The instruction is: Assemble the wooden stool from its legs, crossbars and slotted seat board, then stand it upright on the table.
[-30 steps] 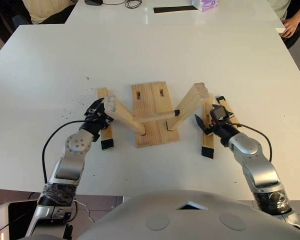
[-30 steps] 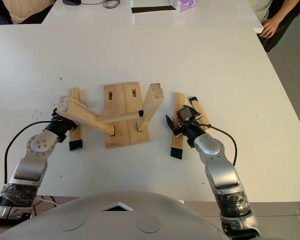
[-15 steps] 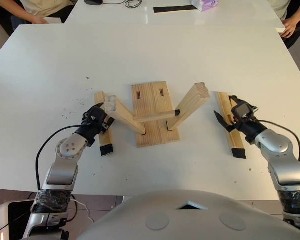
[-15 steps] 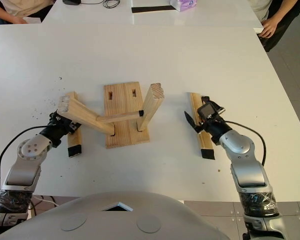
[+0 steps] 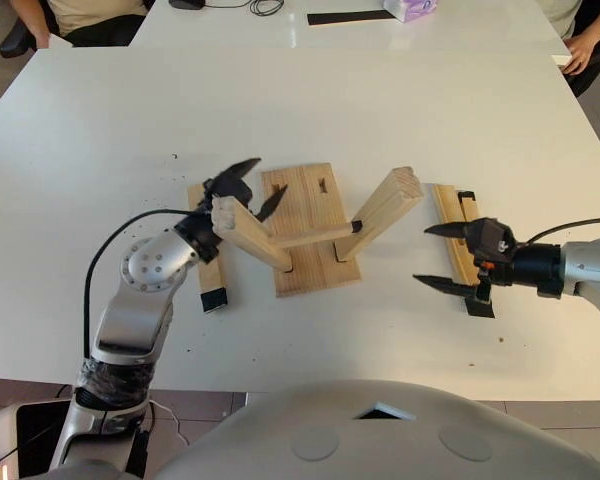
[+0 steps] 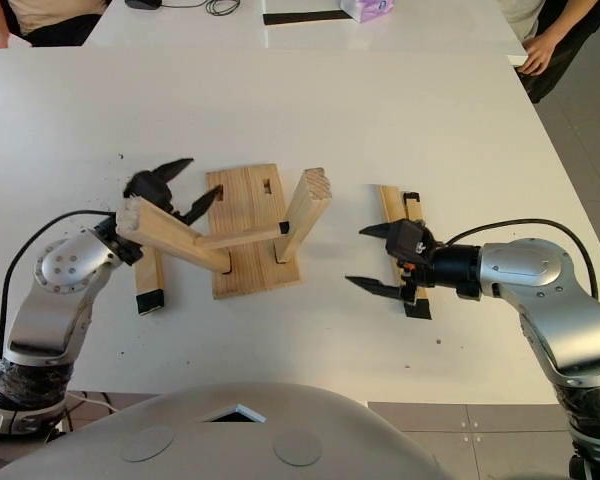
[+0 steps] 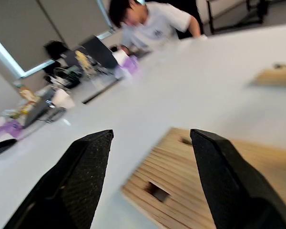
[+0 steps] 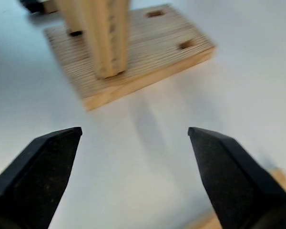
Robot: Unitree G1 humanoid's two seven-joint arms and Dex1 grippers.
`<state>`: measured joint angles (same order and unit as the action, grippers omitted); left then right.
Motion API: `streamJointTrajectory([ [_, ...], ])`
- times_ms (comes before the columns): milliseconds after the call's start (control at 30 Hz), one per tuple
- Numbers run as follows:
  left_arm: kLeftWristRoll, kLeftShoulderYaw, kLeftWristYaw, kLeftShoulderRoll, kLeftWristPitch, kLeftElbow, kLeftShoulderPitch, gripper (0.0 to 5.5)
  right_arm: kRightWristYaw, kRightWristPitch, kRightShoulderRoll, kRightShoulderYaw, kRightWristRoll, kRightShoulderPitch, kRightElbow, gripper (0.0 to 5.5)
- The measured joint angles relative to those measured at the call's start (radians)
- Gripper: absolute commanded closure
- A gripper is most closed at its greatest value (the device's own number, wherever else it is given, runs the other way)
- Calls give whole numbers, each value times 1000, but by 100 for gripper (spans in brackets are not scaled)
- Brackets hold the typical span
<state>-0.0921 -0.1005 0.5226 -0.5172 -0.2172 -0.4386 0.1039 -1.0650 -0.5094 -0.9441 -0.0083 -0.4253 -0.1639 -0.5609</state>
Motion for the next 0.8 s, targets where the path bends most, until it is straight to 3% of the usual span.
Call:
streamJointTrajectory([
  [233,88,-197,-74,150,-58,11,-11,248,-25,-7,9,116,1,27,-13,136],
  [367,146,-261,-161,272,-48,154,-83,248,-40,-5,-4,160,17,10,-21,136],
  [600,190,-248,-242,345,35,344,-168,248,-77,10,-36,184,73,51,58,136],
  [800,189,-132,-193,232,141,457,-355,248,-84,-2,-4,257,81,81,81,136],
])
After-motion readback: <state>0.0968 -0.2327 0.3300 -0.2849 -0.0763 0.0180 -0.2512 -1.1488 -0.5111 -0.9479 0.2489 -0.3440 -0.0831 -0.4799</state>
